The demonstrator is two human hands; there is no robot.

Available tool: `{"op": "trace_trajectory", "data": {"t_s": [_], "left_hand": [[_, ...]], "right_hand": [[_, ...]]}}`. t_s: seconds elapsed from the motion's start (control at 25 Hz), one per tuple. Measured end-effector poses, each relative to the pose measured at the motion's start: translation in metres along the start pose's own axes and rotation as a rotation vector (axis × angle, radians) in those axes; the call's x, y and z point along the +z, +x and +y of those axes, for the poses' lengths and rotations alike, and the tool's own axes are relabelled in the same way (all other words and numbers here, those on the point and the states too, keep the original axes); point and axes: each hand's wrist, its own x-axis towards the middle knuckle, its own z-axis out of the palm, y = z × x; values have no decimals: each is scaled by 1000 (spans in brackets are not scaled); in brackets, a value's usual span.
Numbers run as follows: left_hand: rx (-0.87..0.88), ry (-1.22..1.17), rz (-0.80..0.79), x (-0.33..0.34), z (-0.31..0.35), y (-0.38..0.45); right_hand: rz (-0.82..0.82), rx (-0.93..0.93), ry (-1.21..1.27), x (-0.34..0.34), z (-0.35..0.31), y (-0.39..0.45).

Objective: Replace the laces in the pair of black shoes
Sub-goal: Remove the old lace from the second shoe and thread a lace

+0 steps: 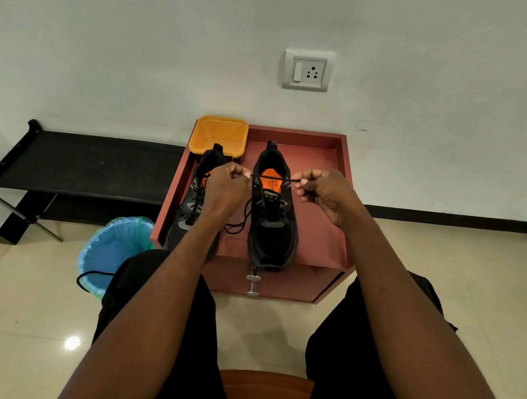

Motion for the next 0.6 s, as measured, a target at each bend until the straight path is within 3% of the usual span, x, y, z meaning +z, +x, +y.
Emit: {"op": "trace_trajectory", "data": {"t_s": [0.12, 0.16, 0.32, 0.6], "left_hand": [[204, 362, 26, 5, -5, -1], [252, 372, -25, 8, -5, -1], [138, 35, -272, 22, 0, -1], [135, 19, -218, 38, -8, 3]], "right_hand": [[29, 8, -76, 8, 8, 0], [24, 12, -79, 12, 10, 0], [78, 45, -52, 24, 18, 6], [162, 153, 132, 31, 29, 22]]}}
